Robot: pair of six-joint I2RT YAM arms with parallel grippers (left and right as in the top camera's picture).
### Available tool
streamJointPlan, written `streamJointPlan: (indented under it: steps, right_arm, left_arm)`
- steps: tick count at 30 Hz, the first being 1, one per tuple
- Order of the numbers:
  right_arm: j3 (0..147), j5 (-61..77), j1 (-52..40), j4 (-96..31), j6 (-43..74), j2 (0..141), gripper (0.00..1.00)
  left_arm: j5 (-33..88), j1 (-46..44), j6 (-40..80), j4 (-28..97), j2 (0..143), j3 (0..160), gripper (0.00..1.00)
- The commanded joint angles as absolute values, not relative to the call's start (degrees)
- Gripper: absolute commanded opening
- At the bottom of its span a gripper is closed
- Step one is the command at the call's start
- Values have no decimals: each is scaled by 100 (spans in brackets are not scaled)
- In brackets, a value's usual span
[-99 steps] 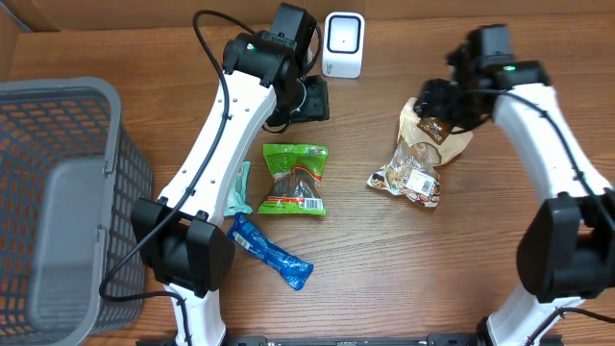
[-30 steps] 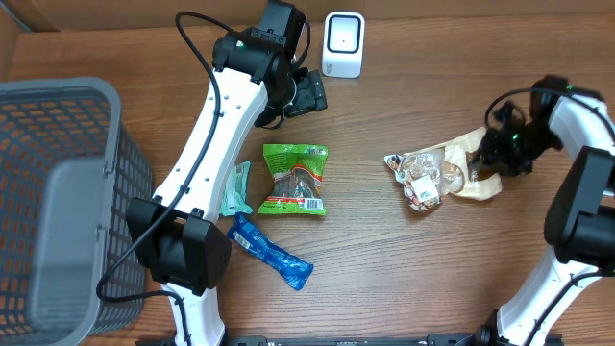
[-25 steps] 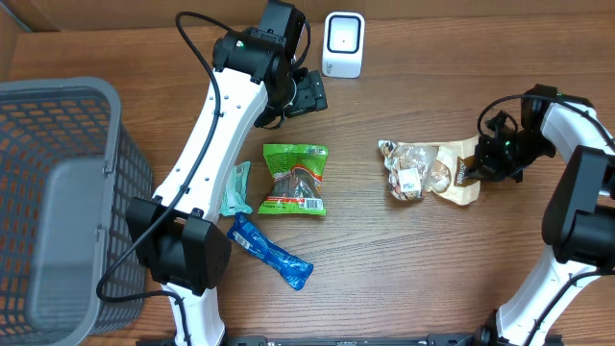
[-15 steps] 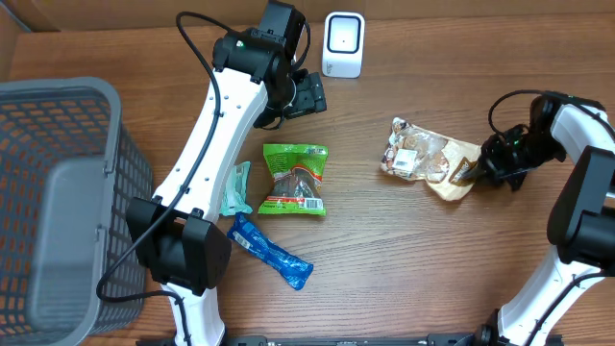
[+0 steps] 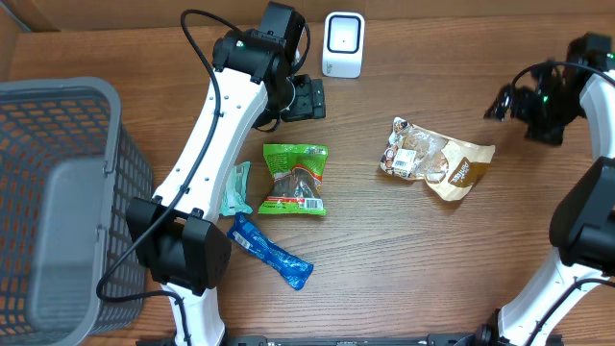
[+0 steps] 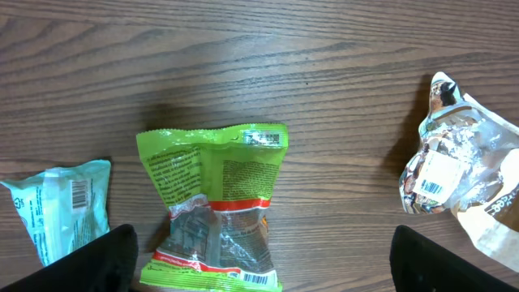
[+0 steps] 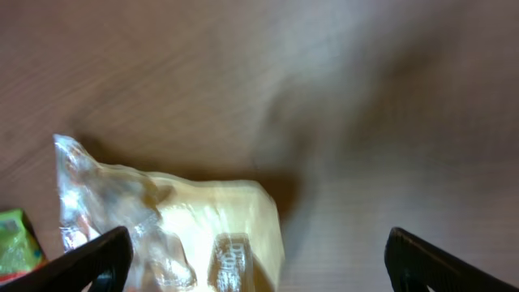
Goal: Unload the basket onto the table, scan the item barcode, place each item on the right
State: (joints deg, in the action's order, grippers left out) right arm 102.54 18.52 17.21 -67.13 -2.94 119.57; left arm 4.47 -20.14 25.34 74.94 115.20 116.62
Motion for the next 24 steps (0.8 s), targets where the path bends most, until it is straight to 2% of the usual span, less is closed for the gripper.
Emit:
streamJointPlan:
  steps: [1, 5, 11, 17, 21, 24]
  right_arm:
    - [10335, 2534, 1387, -6307, -1461, 11824, 100]
    - [10291, 2556, 888, -6086, -2250, 12051, 100]
    - [10276, 2213, 349, -6434, -2698, 12619, 83]
    - [10237, 2104, 316, -7017, -2749, 13183, 74]
    - [10232, 2104, 318, -7609, -2425, 13233, 72]
    - [10232, 2110, 316, -7826, -1308, 13233, 64]
  left_arm:
    - [397, -2027, 2375, 7413, 11592, 11636, 93]
    - [399, -2027, 2377, 7328, 11592, 11636, 94]
    - [401, -2025, 2377, 7328, 11592, 11636, 94]
    - [401, -2027, 2375, 7328, 11592, 11636, 94]
    - [401, -2027, 2377, 7323, 11592, 11636, 94]
    - [401, -2027, 2377, 7323, 11592, 11636, 94]
